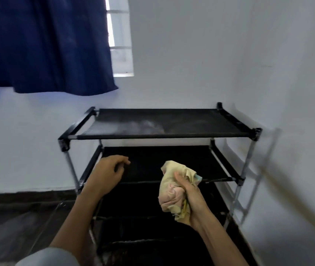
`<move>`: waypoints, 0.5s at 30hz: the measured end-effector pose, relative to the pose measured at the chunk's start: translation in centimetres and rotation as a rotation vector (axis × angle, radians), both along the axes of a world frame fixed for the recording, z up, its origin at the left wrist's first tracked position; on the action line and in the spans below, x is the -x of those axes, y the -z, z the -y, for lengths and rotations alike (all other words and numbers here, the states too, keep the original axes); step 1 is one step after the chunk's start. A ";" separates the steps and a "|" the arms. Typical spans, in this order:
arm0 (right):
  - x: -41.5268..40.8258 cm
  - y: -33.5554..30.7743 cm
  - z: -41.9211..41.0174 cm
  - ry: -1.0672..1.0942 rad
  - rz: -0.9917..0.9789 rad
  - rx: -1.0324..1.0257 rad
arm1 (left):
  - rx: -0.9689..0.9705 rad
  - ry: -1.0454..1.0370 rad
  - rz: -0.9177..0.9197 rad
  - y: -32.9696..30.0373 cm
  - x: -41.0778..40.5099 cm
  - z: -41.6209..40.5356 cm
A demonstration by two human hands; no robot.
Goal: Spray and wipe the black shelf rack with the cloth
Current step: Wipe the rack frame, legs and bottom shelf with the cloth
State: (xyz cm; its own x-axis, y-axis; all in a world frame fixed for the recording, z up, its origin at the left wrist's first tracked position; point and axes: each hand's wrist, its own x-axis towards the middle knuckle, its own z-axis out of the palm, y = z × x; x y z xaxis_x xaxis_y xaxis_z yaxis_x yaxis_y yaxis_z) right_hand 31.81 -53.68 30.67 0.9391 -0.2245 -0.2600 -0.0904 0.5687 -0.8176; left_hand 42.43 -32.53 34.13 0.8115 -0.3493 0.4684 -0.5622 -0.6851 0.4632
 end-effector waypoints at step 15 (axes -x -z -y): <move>-7.9 6.4 -13.5 0.151 0.413 1.840 | 0.084 -0.172 -0.500 6.7 -3.0 -10.2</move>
